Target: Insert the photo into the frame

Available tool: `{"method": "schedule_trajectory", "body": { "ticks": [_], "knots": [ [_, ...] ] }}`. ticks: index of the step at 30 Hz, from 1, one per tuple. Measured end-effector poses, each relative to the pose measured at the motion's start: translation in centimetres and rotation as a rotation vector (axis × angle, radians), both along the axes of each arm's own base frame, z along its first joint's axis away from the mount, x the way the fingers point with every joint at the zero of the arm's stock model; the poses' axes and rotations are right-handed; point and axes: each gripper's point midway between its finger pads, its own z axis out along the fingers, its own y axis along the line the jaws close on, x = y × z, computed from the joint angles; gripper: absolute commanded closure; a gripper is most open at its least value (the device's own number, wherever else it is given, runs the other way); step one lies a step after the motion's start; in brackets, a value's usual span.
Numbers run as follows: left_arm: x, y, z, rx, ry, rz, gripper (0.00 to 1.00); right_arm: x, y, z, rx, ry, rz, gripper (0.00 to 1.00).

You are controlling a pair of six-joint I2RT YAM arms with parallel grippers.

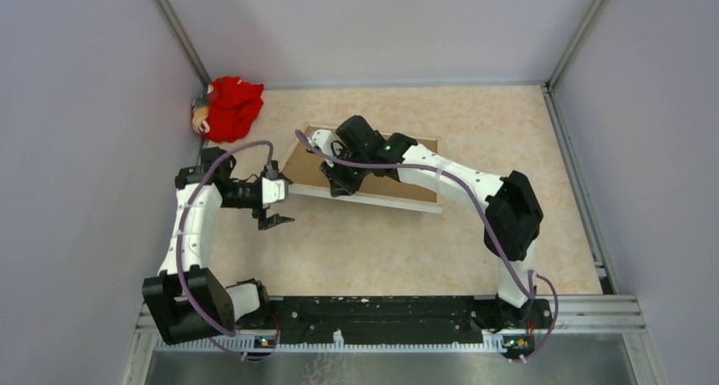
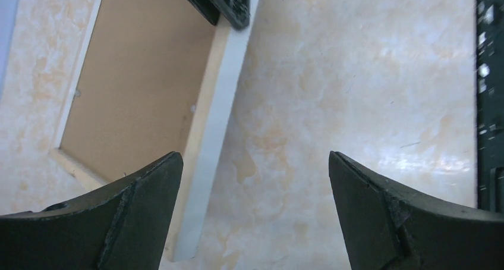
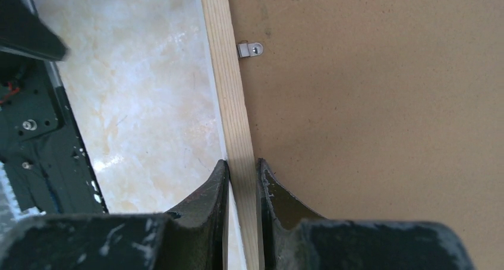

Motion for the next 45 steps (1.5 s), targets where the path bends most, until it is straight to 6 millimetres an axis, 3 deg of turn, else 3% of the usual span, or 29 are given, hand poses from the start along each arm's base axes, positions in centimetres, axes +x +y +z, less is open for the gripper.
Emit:
{"method": "schedule_trajectory", "body": {
  "ticks": [6,14,19,22,25,27,30,35,38,42,45],
  "knots": [
    [1.1,0.2,-2.3,0.115,-0.293,-0.029,0.02,0.4,0.5,2.9,0.047,0.019,-0.028,1.00],
    [7.0,-0.1,0.2,0.208,-0.655,-0.010,0.01,0.5,0.0,3.6,0.044,0.062,-0.067,1.00],
    [7.6,-2.3,0.0,0.226,-0.746,-0.056,0.03,0.0,-0.1,3.3,0.035,0.088,-0.068,1.00],
    [7.8,-3.0,-0.3,0.241,-0.774,-0.070,0.24,0.0,-0.1,3.3,0.035,0.090,-0.068,1.00],
    [8.2,-3.0,-0.3,0.255,-0.785,-0.060,0.61,-0.1,-0.2,3.5,0.033,0.091,-0.069,1.00],
    [8.3,-2.8,-0.5,0.274,-0.781,-0.056,0.76,0.2,-0.2,3.7,0.037,0.084,-0.074,0.82],
    [8.3,-2.6,-0.6,0.299,-0.788,-0.069,0.79,0.6,-0.2,4.0,0.042,0.075,-0.089,0.59],
    [8.8,-2.6,0.7,0.302,-0.787,-0.055,0.79,1.7,-1.4,5.1,0.021,-0.017,-0.127,0.46],
    [8.8,-2.6,1.0,0.295,-0.772,-0.046,0.77,1.6,-3.9,6.2,-0.007,-0.125,-0.142,0.33],
    [8.8,-2.6,1.6,0.289,-0.764,-0.040,0.76,-1.1,-8.7,7.0,-0.093,-0.311,-0.116,0.25],
    [8.8,-2.6,1.9,0.284,-0.755,-0.034,0.75,-3.3,-10.7,7.1,-0.133,-0.399,-0.067,0.22]
  ]
}}
